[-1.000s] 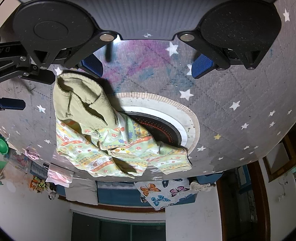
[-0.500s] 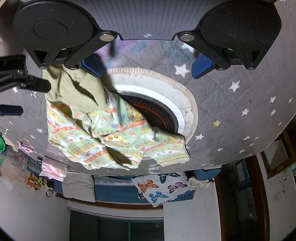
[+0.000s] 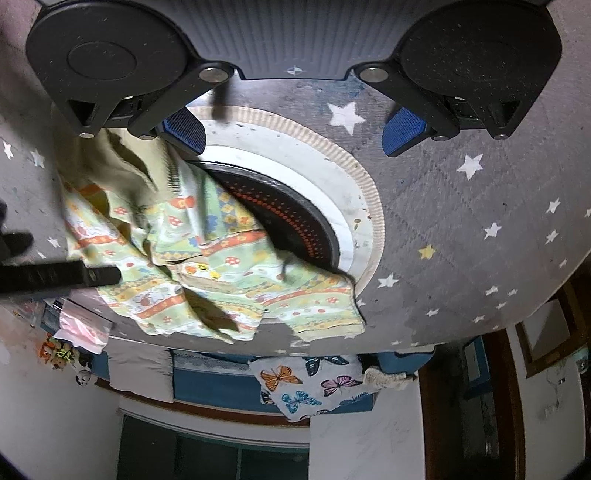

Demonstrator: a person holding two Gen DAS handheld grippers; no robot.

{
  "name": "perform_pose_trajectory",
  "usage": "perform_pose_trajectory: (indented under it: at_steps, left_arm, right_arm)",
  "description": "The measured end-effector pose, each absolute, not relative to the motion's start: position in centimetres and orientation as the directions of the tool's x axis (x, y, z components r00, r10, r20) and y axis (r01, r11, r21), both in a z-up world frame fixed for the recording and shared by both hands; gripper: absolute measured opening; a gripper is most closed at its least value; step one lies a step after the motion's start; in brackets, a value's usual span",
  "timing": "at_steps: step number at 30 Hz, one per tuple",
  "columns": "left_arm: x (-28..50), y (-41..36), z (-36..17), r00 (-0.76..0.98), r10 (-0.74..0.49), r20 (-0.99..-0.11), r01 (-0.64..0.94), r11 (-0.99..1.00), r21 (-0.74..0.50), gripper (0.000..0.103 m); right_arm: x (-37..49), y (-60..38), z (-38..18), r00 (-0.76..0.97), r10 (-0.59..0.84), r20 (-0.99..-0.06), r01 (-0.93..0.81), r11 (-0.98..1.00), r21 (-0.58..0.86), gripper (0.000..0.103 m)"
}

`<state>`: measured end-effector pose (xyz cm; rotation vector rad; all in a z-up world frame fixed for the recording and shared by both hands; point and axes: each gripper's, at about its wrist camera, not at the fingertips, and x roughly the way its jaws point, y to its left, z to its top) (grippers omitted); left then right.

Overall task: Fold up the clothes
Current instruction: 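Grasp the shirt edge with the right gripper and lift it up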

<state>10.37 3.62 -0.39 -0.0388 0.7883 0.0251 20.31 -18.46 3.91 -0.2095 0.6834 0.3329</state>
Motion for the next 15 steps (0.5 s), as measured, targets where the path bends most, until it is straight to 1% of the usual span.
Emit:
perform_pose_trajectory:
  at_steps: [3,7,10,13,15]
  left_arm:
    - [10.9,4.3,-0.6,0.699,0.011,-0.715,-0.048,0.998,-0.032,0.103]
    - [11.6,5.1,-0.7,0.693,0.014,-0.721,-0.063,0.997,-0.041,0.103]
    - [12.2,5.6,-0.7,0.694,0.016,-0.720,-0.072,0.996,-0.046,0.103]
    - [13.2,6.1,-0.4,0.697,0.010,-0.717,-0.077,0.995,-0.061,0.103]
    - [13.9,6.2,-0.2,0.700,0.011,-0.714,-0.080,0.995,-0.063,0.103]
  right_arm:
    - [22.9,-17.0,3.9,0.731,0.214,-0.648,-0.378,0.918,-0.124,0.092]
    - [26.5,-15.0,3.6,0.732,0.197,-0.652,-0.392,0.905,-0.166,0.088]
    - [28.9,-13.2,3.0,0.747,0.171,-0.642,-0.400,0.887,-0.229,0.087]
    - [30.9,-11.7,1.7,0.757,0.135,-0.639,-0.405,0.865,-0.298,0.083]
    - [32.0,-11.0,0.8,0.765,0.101,-0.636,-0.398,0.850,-0.345,0.077]
